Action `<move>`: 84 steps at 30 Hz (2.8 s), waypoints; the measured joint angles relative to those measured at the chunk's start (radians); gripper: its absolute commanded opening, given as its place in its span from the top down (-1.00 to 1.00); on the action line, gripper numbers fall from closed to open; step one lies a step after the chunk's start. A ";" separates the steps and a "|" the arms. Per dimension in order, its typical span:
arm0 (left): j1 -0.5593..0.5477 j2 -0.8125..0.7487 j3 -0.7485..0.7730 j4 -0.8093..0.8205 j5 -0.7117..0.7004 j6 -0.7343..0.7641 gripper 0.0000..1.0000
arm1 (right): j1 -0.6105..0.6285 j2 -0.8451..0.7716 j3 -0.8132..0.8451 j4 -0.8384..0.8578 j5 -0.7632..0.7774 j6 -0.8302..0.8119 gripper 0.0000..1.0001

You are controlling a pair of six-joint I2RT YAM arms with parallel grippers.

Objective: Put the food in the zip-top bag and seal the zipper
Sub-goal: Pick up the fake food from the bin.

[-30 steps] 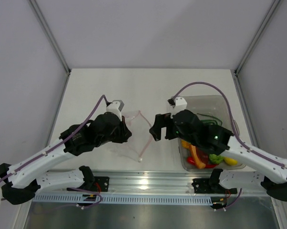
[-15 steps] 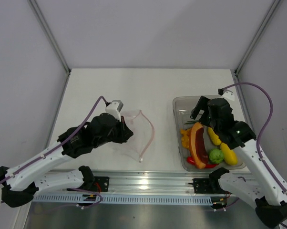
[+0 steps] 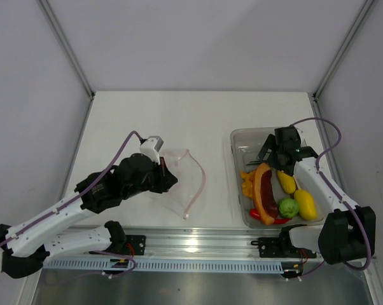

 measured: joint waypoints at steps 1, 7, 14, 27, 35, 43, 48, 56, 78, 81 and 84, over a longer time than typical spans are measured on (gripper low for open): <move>0.000 0.000 -0.003 0.003 0.006 0.000 0.99 | -0.006 0.015 -0.002 0.014 -0.012 -0.004 -0.97; 0.000 -0.007 -0.011 0.009 0.018 0.000 0.99 | -0.032 0.089 -0.036 0.077 -0.062 -0.034 -0.99; 0.000 -0.023 -0.013 0.018 0.022 -0.001 0.99 | -0.032 0.157 -0.071 0.137 -0.116 -0.064 -0.98; 0.000 -0.012 -0.013 0.019 0.040 -0.002 0.99 | -0.027 0.231 -0.104 0.230 -0.138 -0.123 -0.44; 0.000 -0.011 -0.019 0.020 0.041 -0.011 0.99 | 0.011 0.222 -0.114 0.243 -0.113 -0.130 0.37; 0.000 -0.006 -0.023 0.024 0.051 -0.029 0.99 | 0.030 0.098 -0.101 0.188 -0.061 -0.135 1.00; 0.000 -0.001 -0.023 0.031 0.066 -0.045 0.99 | 0.036 0.021 -0.029 0.114 -0.042 -0.154 1.00; 0.002 0.009 -0.023 0.045 0.101 -0.061 0.99 | 0.102 -0.136 0.105 0.044 -0.080 -0.216 1.00; 0.055 0.082 0.013 0.125 0.343 -0.085 0.99 | 0.318 -0.561 0.209 0.724 -0.742 -0.108 1.00; 0.063 0.092 0.029 0.139 0.379 -0.097 0.99 | 0.363 -0.549 0.195 0.837 -0.768 -0.072 1.00; 0.076 0.095 0.033 0.172 0.424 -0.115 0.99 | 0.431 -0.525 0.192 0.928 -0.779 -0.053 1.00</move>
